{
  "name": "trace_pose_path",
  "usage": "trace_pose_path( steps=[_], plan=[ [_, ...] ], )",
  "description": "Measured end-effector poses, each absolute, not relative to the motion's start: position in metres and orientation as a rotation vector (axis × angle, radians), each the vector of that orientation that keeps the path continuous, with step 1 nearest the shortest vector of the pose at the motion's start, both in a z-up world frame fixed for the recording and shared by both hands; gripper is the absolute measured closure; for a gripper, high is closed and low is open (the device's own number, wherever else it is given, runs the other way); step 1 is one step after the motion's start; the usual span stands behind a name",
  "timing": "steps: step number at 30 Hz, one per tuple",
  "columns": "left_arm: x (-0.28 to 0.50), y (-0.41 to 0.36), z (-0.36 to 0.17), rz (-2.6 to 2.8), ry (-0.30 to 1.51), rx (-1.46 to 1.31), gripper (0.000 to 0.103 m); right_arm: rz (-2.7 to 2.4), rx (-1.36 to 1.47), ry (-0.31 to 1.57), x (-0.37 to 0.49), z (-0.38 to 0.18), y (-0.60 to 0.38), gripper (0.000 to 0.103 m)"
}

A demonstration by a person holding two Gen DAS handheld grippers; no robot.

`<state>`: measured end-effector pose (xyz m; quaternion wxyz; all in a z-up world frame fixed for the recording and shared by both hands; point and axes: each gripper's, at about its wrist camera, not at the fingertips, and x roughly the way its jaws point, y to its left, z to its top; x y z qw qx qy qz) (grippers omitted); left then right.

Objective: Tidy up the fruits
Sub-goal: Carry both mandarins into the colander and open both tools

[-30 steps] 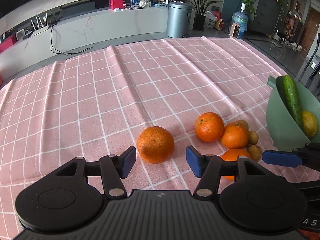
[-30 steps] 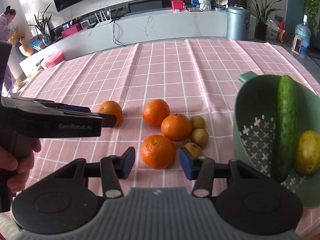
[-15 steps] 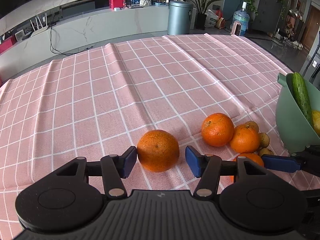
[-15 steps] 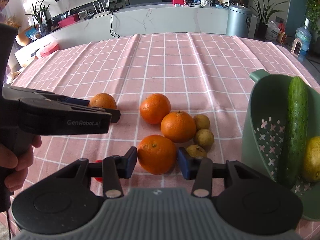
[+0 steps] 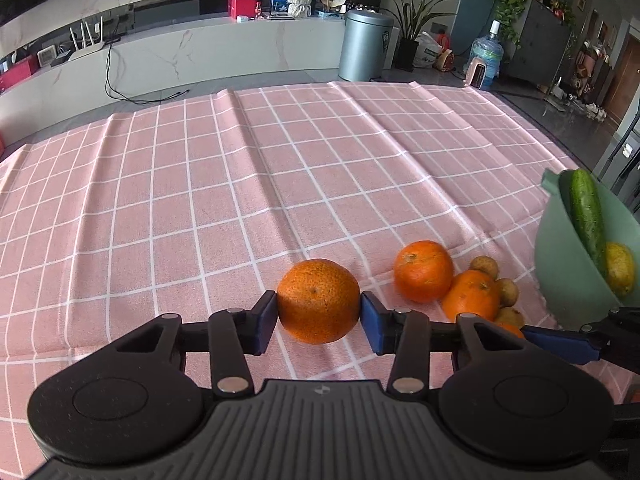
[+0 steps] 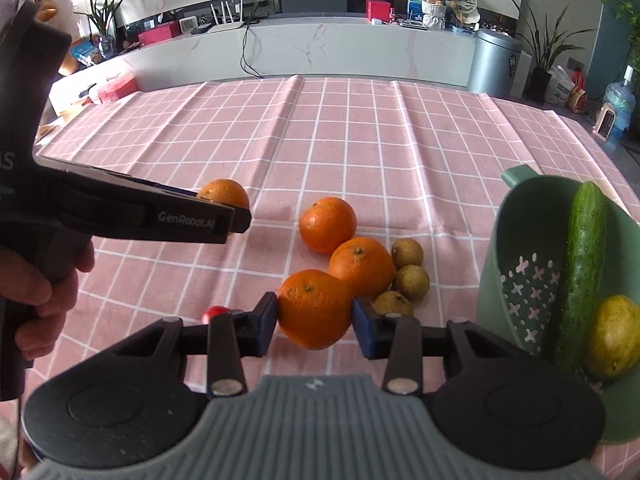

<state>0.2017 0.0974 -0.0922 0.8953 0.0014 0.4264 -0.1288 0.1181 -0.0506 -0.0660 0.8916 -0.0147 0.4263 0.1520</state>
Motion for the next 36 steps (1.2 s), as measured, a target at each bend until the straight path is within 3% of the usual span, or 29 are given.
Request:
trace_pose_path(
  steps=[20,28,36],
  plan=[
    [0.124,0.038,-0.026,-0.380,0.884,-0.079,0.053,0.391,0.058,0.813,0.046,0.003,-0.147,0.067],
    [0.128,-0.016,0.003,-0.500,0.867,-0.035,0.053,0.336,0.087,0.789,0.040,0.023,-0.211,0.067],
    [0.149,-0.071,-0.009,-0.595,0.968,0.006,0.053,0.310,0.058,0.845,0.062,0.015,-0.255,0.067]
  ],
)
